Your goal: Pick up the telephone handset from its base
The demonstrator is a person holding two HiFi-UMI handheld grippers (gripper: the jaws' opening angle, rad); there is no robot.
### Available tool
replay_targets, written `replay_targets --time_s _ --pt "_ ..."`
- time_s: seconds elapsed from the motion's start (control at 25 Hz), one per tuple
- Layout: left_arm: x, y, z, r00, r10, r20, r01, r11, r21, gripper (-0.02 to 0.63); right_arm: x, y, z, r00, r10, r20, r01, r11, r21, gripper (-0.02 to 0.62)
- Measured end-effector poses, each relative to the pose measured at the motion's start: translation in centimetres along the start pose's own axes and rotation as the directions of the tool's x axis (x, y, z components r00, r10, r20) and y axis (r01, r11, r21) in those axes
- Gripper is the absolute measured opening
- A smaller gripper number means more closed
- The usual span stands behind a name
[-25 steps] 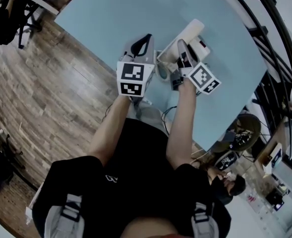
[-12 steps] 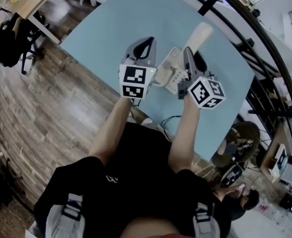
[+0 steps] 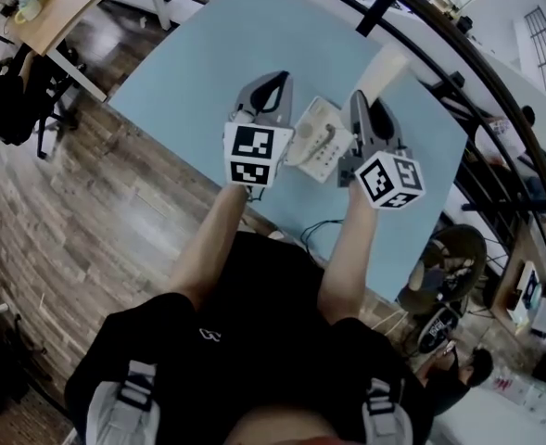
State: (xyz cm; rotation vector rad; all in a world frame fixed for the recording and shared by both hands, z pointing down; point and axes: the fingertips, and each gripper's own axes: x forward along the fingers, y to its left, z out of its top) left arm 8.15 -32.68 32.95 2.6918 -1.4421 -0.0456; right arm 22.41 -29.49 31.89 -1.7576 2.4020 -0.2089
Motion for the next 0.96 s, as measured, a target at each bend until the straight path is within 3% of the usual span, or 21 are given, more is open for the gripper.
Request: replay_targets --time_s 0.96 --pt "0.2 1.1 -1.7 0.999 -0.012 -0.037 0.011 1.000 -0.026 0.000 -0.1 0.1 -0.8 0.999 -0.033 -0.032 0.032 0.998 -0.051 0.083"
